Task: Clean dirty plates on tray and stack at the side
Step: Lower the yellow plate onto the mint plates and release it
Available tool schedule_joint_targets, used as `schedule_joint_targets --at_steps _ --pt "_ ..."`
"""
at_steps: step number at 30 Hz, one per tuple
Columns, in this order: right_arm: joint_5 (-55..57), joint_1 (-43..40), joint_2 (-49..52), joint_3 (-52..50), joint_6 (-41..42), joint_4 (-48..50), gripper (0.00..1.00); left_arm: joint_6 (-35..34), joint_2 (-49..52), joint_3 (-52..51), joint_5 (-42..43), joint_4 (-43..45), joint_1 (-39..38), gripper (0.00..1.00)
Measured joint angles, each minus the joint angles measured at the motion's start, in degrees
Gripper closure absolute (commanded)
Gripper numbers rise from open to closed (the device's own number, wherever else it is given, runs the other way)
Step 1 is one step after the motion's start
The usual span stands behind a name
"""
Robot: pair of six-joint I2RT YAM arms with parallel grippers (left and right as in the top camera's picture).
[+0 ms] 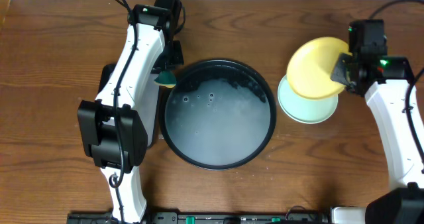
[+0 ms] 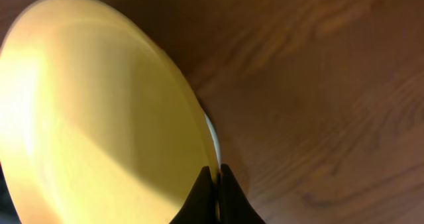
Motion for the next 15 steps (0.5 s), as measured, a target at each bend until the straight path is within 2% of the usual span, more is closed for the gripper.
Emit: schedule_joint_targets --at_steps 5,8,15 --pt "-3.1 -3.7 0.2 -8.7 0.2 5.7 0.96 0.0 0.0 0.0 0.0 0.0 0.0 0.92" --pt "-5.7 -4.1 0.2 -12.0 0.2 8.6 0.83 0.0 0.0 0.0 0.0 0.0 0.0 0.92" --pt "-10.8 -4.1 0.2 -13.2 -1.4 10.1 0.67 0.1 0.0 0.0 0.0 -0.2 0.0 0.92"
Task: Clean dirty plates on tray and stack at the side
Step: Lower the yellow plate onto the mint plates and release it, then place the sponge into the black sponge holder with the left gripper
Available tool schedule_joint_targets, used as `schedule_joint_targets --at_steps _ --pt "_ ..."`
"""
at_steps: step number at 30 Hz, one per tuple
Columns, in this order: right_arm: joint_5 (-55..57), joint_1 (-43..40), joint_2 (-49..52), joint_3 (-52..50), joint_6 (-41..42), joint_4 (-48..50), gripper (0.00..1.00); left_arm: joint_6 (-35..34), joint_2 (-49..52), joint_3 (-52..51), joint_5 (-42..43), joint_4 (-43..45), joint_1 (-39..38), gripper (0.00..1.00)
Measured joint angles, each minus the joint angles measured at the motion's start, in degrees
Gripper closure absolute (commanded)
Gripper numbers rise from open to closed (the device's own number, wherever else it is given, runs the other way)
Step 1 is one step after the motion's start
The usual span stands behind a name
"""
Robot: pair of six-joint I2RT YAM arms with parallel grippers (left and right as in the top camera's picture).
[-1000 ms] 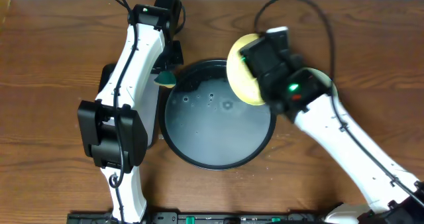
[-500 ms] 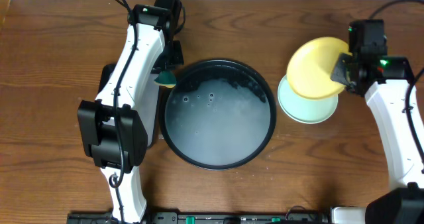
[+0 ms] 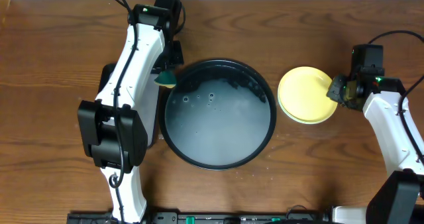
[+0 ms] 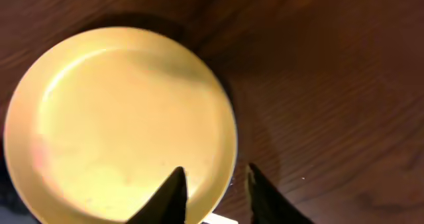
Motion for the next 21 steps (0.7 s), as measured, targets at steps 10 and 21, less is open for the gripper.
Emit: schedule_joint_targets --at_steps 10,21 --pt "-11.8 0.9 0.0 2.7 -5.3 -4.2 0.51 2.0 -4.1 0.0 0.2 -7.1 4.4 0.92" --pt "-17.6 4.0 0.0 4.9 -7.0 -0.9 0.49 8.6 -7.7 -6.9 0.2 -10.5 7.3 0.92"
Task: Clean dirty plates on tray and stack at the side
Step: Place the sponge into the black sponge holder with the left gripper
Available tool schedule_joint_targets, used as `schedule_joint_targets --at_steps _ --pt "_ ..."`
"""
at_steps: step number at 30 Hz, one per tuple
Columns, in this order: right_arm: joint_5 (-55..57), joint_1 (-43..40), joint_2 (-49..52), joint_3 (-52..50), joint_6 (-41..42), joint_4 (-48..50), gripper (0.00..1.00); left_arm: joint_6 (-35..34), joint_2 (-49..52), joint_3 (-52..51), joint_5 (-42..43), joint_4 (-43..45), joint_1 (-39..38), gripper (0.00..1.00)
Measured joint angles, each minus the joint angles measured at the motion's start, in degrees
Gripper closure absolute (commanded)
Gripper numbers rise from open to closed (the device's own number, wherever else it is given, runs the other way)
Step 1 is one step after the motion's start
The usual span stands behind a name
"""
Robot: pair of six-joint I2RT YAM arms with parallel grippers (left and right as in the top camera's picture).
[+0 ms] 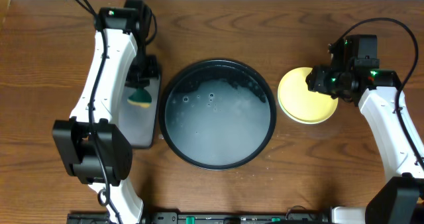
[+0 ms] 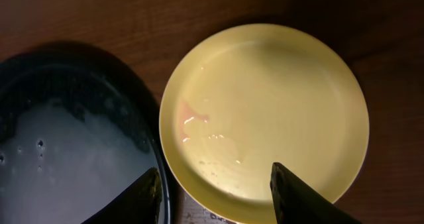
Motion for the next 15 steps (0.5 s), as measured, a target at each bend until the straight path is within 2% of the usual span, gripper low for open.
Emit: schedule_joint_targets --at_steps 4,8,9,10,12,13,15 --pt "-0.2 0.0 0.0 0.0 -0.3 -1.5 0.49 0.6 0.0 -5.5 0.0 4.7 1.1 0.92" --pt "-0.2 0.0 0.0 0.0 -0.6 -1.8 0.49 0.7 0.0 -12.3 0.0 13.5 3.1 0.91" --pt "-0.2 0.0 0.0 0.0 -0.7 -1.8 0.49 0.7 0.0 -13.8 0.0 15.0 3.8 0.83" --pt "-0.2 0.0 0.0 0.0 -0.8 -1.8 0.49 0.8 0.0 -15.1 0.0 16.3 4.4 0.67" --pt "-0.3 0.0 0.0 0.0 -0.8 -1.9 0.50 0.9 0.0 -16.8 0.0 17.6 5.2 0.42" --pt "-0.4 0.0 0.0 0.0 -0.8 -1.8 0.51 0.8 0.1 -17.1 0.0 17.6 5.6 0.35" --pt "-0.5 0.0 0.0 0.0 -0.9 -2.0 0.54 0.8 0.1 -17.3 0.0 17.9 5.7 0.33"
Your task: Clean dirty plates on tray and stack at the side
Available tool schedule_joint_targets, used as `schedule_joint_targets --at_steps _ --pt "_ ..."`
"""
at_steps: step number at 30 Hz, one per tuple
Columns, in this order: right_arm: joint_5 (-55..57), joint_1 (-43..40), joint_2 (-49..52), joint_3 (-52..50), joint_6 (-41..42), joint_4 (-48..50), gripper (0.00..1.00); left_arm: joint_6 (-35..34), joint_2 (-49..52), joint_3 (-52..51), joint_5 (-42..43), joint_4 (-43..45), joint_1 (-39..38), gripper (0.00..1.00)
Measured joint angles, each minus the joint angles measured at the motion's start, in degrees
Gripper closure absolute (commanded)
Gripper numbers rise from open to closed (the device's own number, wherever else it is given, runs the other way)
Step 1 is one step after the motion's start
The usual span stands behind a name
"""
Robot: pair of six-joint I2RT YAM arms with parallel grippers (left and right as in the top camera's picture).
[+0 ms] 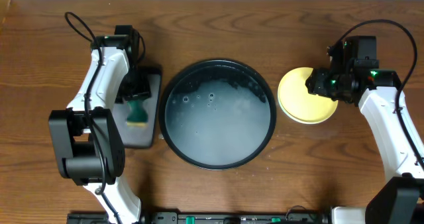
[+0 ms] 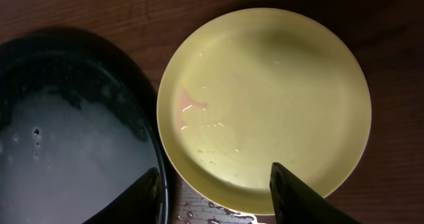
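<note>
A yellow plate [image 1: 301, 97] [image 2: 265, 105] lies flat on the table, right of the round black tray [image 1: 218, 154] [image 2: 40, 71], which holds soapy water. My right gripper [image 1: 319, 83] [image 2: 218, 197] hangs open above the plate's near edge, one finger over the tray's rim and the other over the plate. Nothing is between its fingers. At the left, my left gripper [image 1: 136, 91] points down over a grey mat [image 1: 149, 134], with a green and yellow sponge [image 1: 137, 111] at its tip. Whether it grips the sponge cannot be made out.
Water drops wet the wood between the tray and the plate [image 2: 212, 214]. The left arm [image 1: 106, 65] runs along the tray's left side. The right arm [image 1: 387, 118] stretches down the right edge of the brown wooden table [image 1: 218, 12].
The left arm has drawn back toward the left, and the sponge now shows lower on the grey mat. The right gripper stays open over the yellow plate, barely shifted.
The right gripper first held the yellow plate tilted over a pale green plate while the left held the sponge at the tray's rim. Then the plate lay flat on the green one, released. Later the right gripper had risen and the sponge was over the mat.
</note>
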Motion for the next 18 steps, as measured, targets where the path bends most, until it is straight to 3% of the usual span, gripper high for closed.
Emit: schedule_joint_targets --at_steps 7,8,14,15,16,18 --pt "0.5 0.5 -0.3 0.6 -0.1 -3.9 0.53 -0.5 -0.4 2.5 0.0 -5.2 -0.1 0.32" --pt "0.9 0.5 -0.6 0.9 -0.2 -4.6 0.53 -0.5 -1.0 3.3 0.1 -5.4 -0.1 0.27" --pt "2.4 0.5 -7.4 5.8 -1.0 -7.8 0.42 -2.6 -14.5 7.7 0.5 -2.3 -0.1 0.25" --pt "2.3 0.5 -9.1 6.8 -0.9 -7.9 0.32 -3.2 -17.5 8.3 0.4 -1.6 -0.1 0.25" --pt "2.4 0.5 -11.2 8.0 -0.8 -7.7 0.01 -3.6 -20.2 8.8 0.4 -1.2 -0.1 0.25" --pt "2.5 0.5 -15.8 10.3 -0.3 -6.8 0.01 -4.2 -25.1 9.4 0.4 -1.0 -0.1 0.25"
